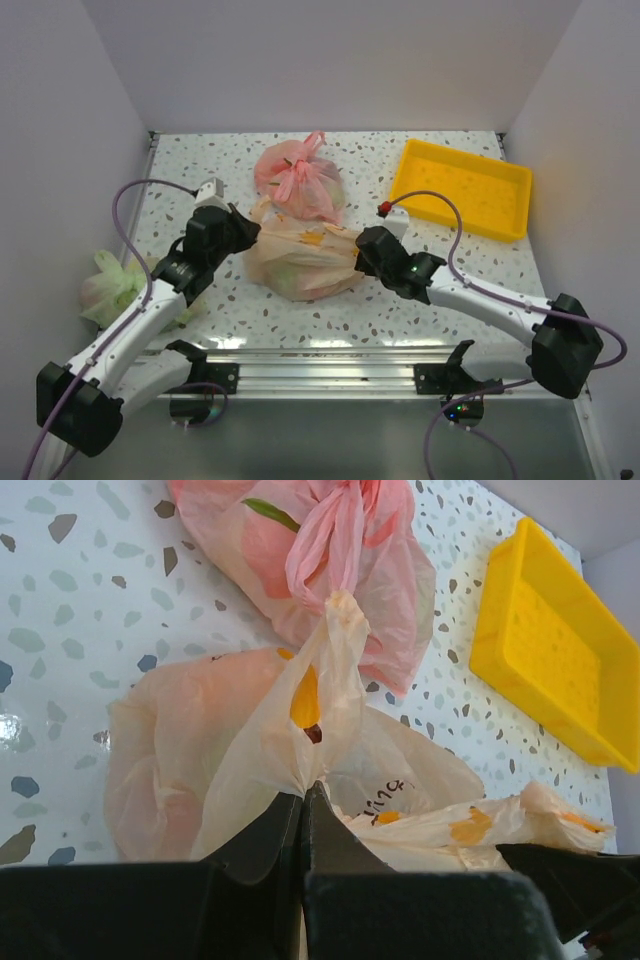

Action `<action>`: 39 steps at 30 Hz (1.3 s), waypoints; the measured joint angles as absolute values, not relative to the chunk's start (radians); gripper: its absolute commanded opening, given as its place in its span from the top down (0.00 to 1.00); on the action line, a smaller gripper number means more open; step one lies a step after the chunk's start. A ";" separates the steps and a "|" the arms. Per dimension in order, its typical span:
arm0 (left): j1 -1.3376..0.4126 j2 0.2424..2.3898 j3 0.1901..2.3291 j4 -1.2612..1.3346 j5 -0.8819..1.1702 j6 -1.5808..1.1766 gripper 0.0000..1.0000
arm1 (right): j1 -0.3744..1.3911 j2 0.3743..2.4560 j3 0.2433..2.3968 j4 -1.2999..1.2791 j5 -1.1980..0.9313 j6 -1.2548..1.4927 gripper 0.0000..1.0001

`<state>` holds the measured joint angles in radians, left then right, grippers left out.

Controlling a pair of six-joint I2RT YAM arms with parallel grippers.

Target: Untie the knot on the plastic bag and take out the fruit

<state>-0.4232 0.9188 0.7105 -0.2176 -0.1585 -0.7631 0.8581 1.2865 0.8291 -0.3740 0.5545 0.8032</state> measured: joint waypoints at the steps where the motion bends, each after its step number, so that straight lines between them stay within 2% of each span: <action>1: -0.424 0.941 0.722 -0.218 -0.157 -0.760 1.00 | 0.851 1.270 0.824 -0.363 0.547 0.798 0.67; 2: -0.424 0.968 0.742 -0.222 -0.156 -0.755 0.97 | 0.846 1.256 0.823 -0.351 0.537 0.790 0.82; 4: -0.424 1.016 0.791 -0.225 -0.149 -0.740 0.86 | 0.842 1.235 0.824 -0.322 0.521 0.767 0.93; 5: -0.424 1.031 0.813 -0.225 -0.145 -0.734 0.67 | 0.841 1.230 0.828 -0.314 0.511 0.757 1.00; 7: -0.420 1.040 0.851 -0.226 -0.149 -0.712 0.44 | 0.836 1.230 0.840 -0.316 0.504 0.737 1.00; 8: -0.417 1.039 0.863 -0.226 -0.152 -0.706 0.23 | 0.832 1.233 0.848 -0.322 0.503 0.723 1.00; 11: -0.410 1.015 0.893 -0.231 -0.154 -0.706 0.00 | 0.825 1.251 0.884 -0.328 0.496 0.695 1.00; 21: -0.444 0.934 0.888 -0.339 -0.168 -0.761 0.00 | 0.852 1.285 0.976 -0.291 0.469 0.633 1.00; 39: -0.534 1.106 0.823 -0.314 -0.259 -0.880 0.00 | 0.897 1.283 0.932 -0.200 0.455 0.563 1.00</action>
<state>-0.5343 1.1057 0.8234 -0.3141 -0.2588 -0.8799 0.8970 1.2835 0.9318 -0.2005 0.4549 0.5632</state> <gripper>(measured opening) 0.997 0.022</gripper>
